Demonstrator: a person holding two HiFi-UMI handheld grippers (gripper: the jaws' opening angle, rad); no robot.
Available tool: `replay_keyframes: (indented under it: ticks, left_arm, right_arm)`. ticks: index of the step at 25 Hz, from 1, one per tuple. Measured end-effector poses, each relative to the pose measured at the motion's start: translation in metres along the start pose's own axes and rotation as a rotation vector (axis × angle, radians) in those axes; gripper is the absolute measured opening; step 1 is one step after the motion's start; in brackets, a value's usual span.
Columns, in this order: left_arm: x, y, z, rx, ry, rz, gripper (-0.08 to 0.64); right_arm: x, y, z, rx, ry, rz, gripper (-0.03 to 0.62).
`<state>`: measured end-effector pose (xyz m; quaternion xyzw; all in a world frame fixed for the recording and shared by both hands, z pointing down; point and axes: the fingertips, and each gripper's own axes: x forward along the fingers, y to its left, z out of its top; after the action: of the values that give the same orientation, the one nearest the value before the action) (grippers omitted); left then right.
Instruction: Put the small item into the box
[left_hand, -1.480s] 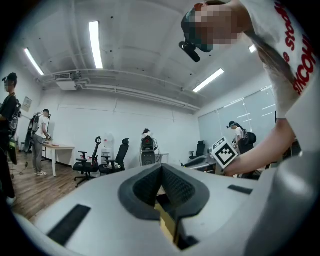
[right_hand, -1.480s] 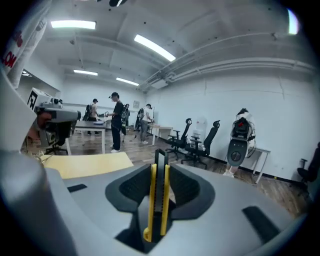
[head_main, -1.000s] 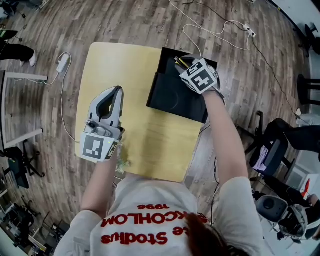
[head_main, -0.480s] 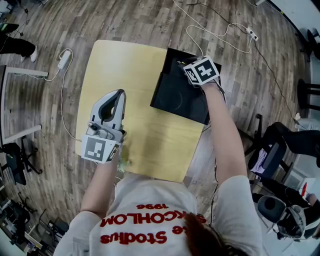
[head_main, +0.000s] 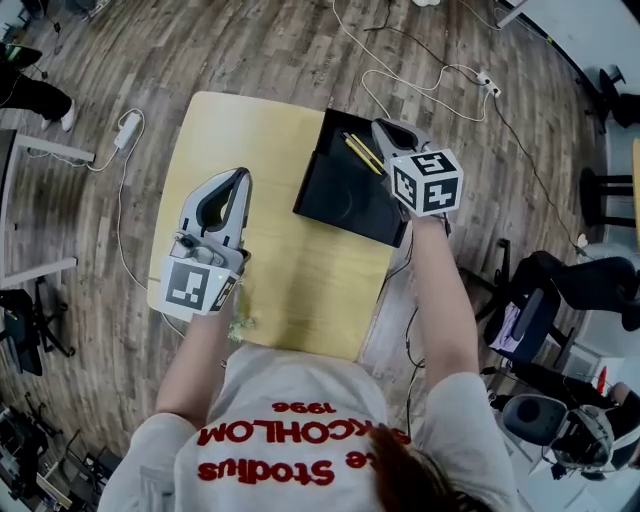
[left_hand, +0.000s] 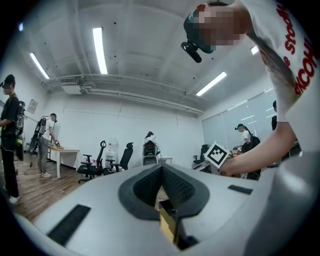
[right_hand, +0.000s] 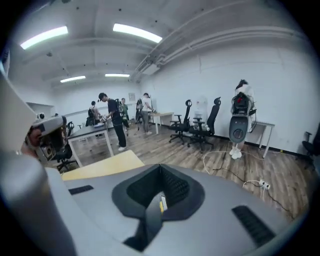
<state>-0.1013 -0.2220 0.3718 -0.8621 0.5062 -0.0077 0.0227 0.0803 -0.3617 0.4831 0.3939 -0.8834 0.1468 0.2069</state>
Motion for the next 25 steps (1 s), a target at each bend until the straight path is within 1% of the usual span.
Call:
replay_keyframes:
  ticks: [3,6,9,11,14,21,25]
  left_arm:
    - [-0.003,-0.004,0.014,0.017,-0.019,-0.009,0.006]
    - [-0.011,-0.005,0.025,0.029,-0.032,-0.013,0.006]
    - [-0.019,-0.004,0.035,0.031,-0.046,-0.010,0.006]
    - [-0.026,-0.005,0.042,0.035,-0.055,-0.008,0.006]
    - [-0.037,-0.007,0.053,0.043,-0.075,-0.003,0.006]
    - [-0.058,-0.012,0.073,0.055,-0.102,-0.009,0.006]
    - [-0.071,-0.020,0.081,0.045,-0.106,-0.012,0.006]
  right_arm:
    - [-0.036,0.012,0.032,0.038,-0.128,-0.019,0.005]
    - [-0.071,0.031,0.059,0.029,-0.229,-0.037,0.005]
    - [-0.102,0.047,0.076,0.027,-0.310,-0.061,0.005]
    - [-0.124,0.057,0.080,0.039,-0.353,-0.078,0.005]
    - [-0.154,0.068,0.082,0.043,-0.395,-0.099,0.005]
    - [-0.209,0.097,0.088,0.010,-0.471,-0.156,0.005]
    - [-0.236,0.110,0.087,-0.003,-0.504,-0.182,0.005]
